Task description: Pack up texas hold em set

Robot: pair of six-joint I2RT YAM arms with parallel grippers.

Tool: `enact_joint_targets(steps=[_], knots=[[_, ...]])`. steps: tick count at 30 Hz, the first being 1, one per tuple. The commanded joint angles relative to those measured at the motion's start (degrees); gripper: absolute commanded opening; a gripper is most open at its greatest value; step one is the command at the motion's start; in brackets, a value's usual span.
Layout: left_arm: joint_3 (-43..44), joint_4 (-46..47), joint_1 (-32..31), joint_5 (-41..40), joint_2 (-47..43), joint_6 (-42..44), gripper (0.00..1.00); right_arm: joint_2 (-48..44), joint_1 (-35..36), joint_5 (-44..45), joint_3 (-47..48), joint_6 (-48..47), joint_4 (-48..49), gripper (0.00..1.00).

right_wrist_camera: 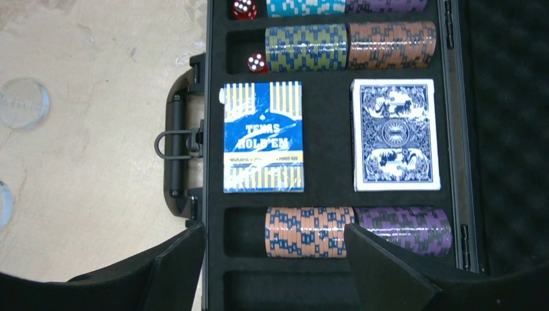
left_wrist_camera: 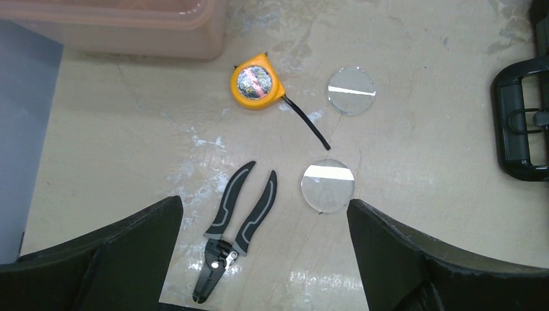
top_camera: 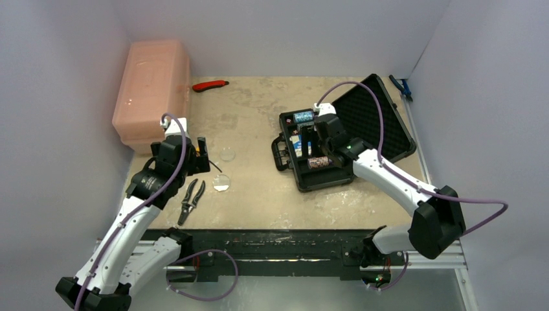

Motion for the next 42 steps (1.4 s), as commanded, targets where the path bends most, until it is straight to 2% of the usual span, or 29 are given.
enact_joint_targets(steps=[1,9,17,22,25,42], knots=[[0.1,-2.7,-0.1,3.4,2.3,-7.5,1.0,-3.4,0.1,2.1,-2.6,-0.6,4.2,0.84],[-4.9,-4.0,-0.1,7.0,6.5,-15.8,1.0,-5.4,0.1,0.0,-3.1,1.2,4.6,0.9],[-8.2,-3.9,-0.1,7.3,10.1,-20.2,1.0,-5.0,0.2,-2.3,-4.0,2.0,5.8,0.91],[-9.4,-2.7,-0.2,8.1,12.7,-21.3,1.0,-3.6,0.1,-4.0,-3.8,2.3,6.5,0.92],[-10.0,-2.0,-0.2,8.6,13.8,-22.1,1.0,-2.7,0.1,-5.1,-3.8,2.6,6.6,0.99],[-12.8,5.1,-0.2,10.9,21.7,-24.1,1.0,-2.6,0.1,-4.9,-4.9,2.3,6.1,0.99]])
